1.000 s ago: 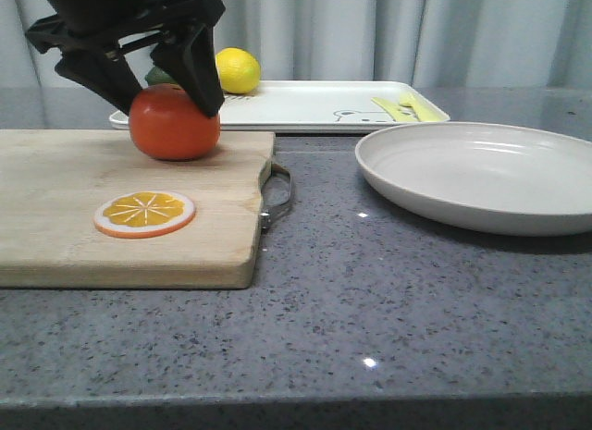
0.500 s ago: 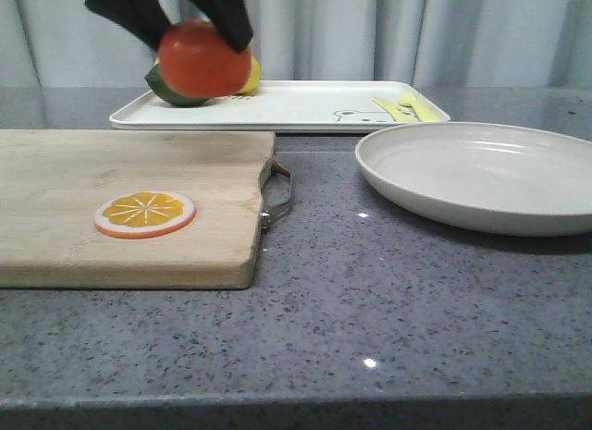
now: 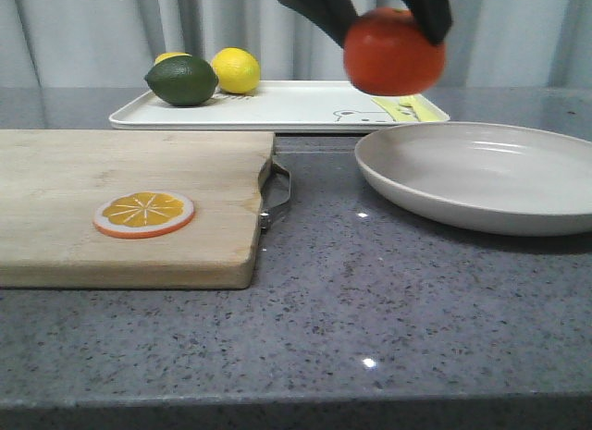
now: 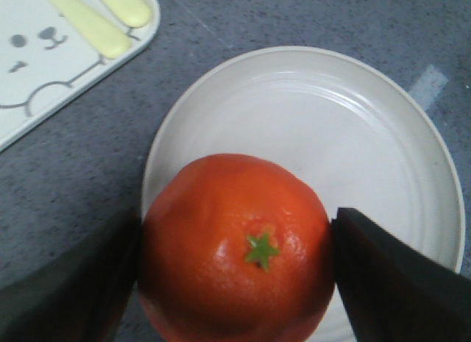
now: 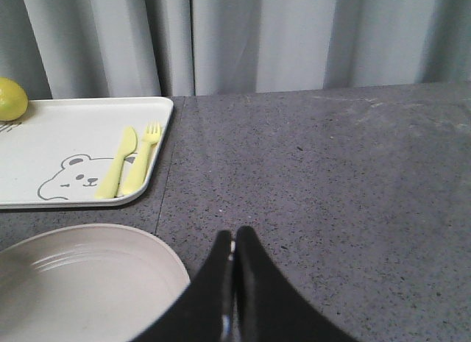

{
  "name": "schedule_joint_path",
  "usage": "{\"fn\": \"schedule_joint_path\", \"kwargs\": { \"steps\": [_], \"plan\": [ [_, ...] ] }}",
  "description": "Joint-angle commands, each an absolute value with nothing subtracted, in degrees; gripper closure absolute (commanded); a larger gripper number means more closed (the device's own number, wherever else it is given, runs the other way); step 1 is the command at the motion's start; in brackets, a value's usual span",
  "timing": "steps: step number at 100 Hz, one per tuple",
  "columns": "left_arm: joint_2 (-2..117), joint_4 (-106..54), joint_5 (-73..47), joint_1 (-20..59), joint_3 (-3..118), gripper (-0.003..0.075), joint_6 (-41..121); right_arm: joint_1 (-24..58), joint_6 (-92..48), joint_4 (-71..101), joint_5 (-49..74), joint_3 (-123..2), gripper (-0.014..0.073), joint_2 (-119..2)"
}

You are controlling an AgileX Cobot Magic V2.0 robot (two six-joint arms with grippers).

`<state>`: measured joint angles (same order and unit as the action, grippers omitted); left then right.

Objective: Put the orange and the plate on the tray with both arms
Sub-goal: 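Lift the orange with the left gripper and lower it onto the white plate, then open the left gripper to release the orange and withdraw upward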

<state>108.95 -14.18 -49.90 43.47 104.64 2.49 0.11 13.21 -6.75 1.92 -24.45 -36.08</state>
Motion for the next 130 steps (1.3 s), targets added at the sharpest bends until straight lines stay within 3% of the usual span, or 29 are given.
{"fn": "schedule_joint_path", "kwargs": {
  "steps": [1,42,75,130],
  "plan": [
    [108.71,-15.47,-47.80,45.28,109.08,0.0355,2.46,-0.11,13.45,-7.37,-2.94,-26.01,0.0654,-36.37],
    [115.27,-16.30,-47.15,47.63,112.39,0.0346,2.46,-0.11,13.45,-7.37,-2.94,-26.01,0.0654,-36.37],
    [115.35,-16.41,-47.02,47.63,112.39,0.0165,2.46,-0.11,13.45,-7.37,-2.94,-26.01,0.0654,-36.37],
    [114.40,-16.73,-49.75,45.84,114.38,0.0164,2.46,-0.11,13.45,-7.37,-2.91,-26.01,0.0654,-36.37]
  ]
}}
